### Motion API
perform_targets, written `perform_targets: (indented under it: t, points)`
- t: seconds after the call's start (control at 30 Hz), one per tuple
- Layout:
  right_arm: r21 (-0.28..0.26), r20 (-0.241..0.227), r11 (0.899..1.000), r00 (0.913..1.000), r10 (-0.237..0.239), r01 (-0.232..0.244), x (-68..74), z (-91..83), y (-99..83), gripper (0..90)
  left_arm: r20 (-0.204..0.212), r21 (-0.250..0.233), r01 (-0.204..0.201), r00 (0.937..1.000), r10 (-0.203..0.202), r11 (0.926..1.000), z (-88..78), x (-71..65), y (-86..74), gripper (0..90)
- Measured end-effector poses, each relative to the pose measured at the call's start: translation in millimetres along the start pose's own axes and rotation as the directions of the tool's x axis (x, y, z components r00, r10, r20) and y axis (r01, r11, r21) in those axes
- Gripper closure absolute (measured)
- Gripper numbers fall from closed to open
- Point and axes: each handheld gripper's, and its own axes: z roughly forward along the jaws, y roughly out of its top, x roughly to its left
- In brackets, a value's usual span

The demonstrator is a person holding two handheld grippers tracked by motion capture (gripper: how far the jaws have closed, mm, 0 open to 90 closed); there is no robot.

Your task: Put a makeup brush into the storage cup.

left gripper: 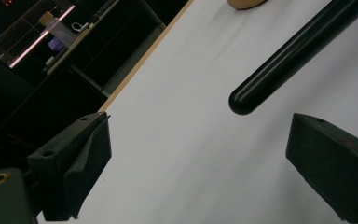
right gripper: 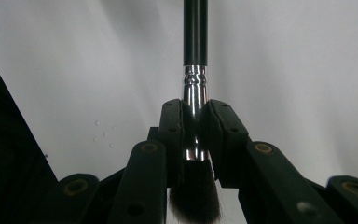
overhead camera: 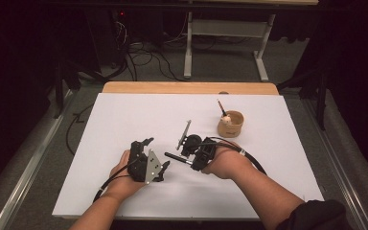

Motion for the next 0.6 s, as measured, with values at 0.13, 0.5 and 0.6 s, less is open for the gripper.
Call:
perform_targets:
  t: [0.13, 0.5, 0.6]
  points:
    - [0.002, -0.002, 1.0, 1.0, -0.001, 0.001, 0.2, 1.2, 0.6, 78.5, -0.007, 0.003, -0.02, 0.9998, 0.02, 0.9998, -0.4, -1.5, 0.8, 8.4]
    - [0.016, -0.013, 1.0, 0.9997, -0.022, 0.022, 5.3, 10.4, 4.9, 78.5, -0.025, 0.011, -0.047, 0.9986, 0.047, 0.9988, -0.6, -2.0, 1.2, 9.5]
    - [0.01, -0.014, 1.0, 0.9997, -0.019, 0.019, 5.5, 11.0, 5.2, 78.5, -0.03, 0.017, -0.064, 0.9975, 0.065, 0.9978, -0.6, -3.1, 1.4, 9.7]
